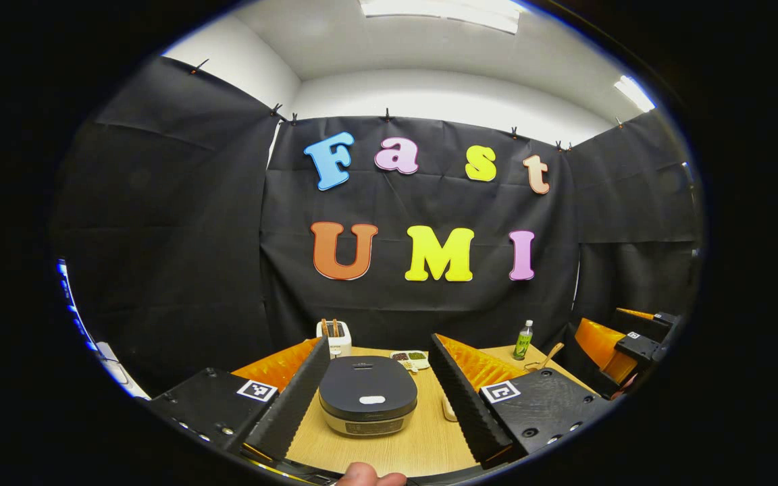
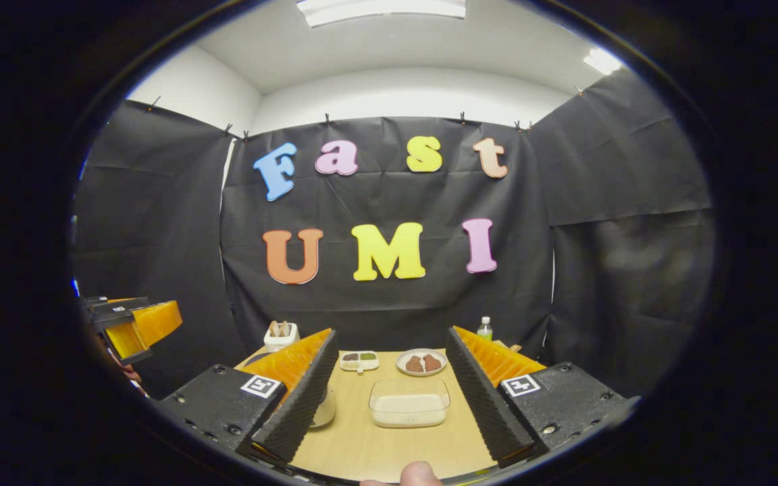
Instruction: Close the left gripper, press the button to open the rice cooker; take a wooden spoon from the chopstick holder with the right hand, scoop a spoonful of rice and pour it into the rice cooker, then put the wooden spoon back into the chopstick holder.
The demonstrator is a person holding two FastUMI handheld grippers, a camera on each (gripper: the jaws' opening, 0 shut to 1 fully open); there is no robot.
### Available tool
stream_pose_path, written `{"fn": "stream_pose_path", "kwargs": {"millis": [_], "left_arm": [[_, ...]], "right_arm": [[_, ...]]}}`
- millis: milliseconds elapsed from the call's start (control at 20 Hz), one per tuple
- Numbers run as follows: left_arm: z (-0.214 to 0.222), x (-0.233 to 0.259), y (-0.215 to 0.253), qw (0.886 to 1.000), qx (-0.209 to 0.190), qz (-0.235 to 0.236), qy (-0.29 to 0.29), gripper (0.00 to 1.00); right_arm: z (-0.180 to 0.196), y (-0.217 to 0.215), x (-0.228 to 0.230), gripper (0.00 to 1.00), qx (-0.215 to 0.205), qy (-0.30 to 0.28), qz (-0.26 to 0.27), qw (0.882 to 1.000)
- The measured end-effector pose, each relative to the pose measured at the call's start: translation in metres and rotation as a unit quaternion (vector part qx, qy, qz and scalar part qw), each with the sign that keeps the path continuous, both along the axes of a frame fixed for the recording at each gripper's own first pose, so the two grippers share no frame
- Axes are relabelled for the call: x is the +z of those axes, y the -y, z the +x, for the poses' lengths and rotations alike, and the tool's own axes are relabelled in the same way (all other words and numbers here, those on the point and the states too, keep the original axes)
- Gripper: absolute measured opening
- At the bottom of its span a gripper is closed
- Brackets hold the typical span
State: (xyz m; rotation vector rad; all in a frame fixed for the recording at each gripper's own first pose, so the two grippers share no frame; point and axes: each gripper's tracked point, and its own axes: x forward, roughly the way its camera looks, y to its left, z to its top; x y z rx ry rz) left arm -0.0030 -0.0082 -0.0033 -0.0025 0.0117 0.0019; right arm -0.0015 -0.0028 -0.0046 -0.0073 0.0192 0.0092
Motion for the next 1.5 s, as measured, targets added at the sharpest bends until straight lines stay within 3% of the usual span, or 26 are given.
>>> {"fn": "stream_pose_path", "kwargs": {"millis": [650, 1050, 1350, 1400, 1450, 1500], "left_arm": [[0.013, -0.015, 0.001, 0.999, 0.032, 0.000, -0.024, 0.94], [0.063, -0.066, 0.027, 0.992, 0.048, -0.025, -0.111, 0.95], [0.105, -0.120, 0.024, 0.974, 0.078, -0.034, -0.211, 0.92], [0.110, -0.128, 0.021, 0.969, 0.084, -0.039, -0.228, 0.85], [0.114, -0.139, 0.018, 0.964, 0.089, -0.044, -0.248, 0.70], [0.117, -0.149, 0.017, 0.958, 0.091, -0.048, -0.266, 0.65]], "right_arm": [[0.018, 0.028, -0.004, 1.00, -0.006, -0.009, -0.004, 1.000], [0.078, 0.072, -0.017, 1.00, 0.016, -0.023, -0.006, 1.000], [0.139, 0.107, -0.035, 1.00, 0.039, -0.041, 0.021, 0.998], [0.146, 0.109, -0.040, 1.00, 0.043, -0.047, 0.024, 0.998], [0.152, 0.112, -0.043, 1.00, 0.047, -0.054, 0.027, 0.997], [0.157, 0.115, -0.048, 1.00, 0.051, -0.061, 0.028, 0.996]]}}
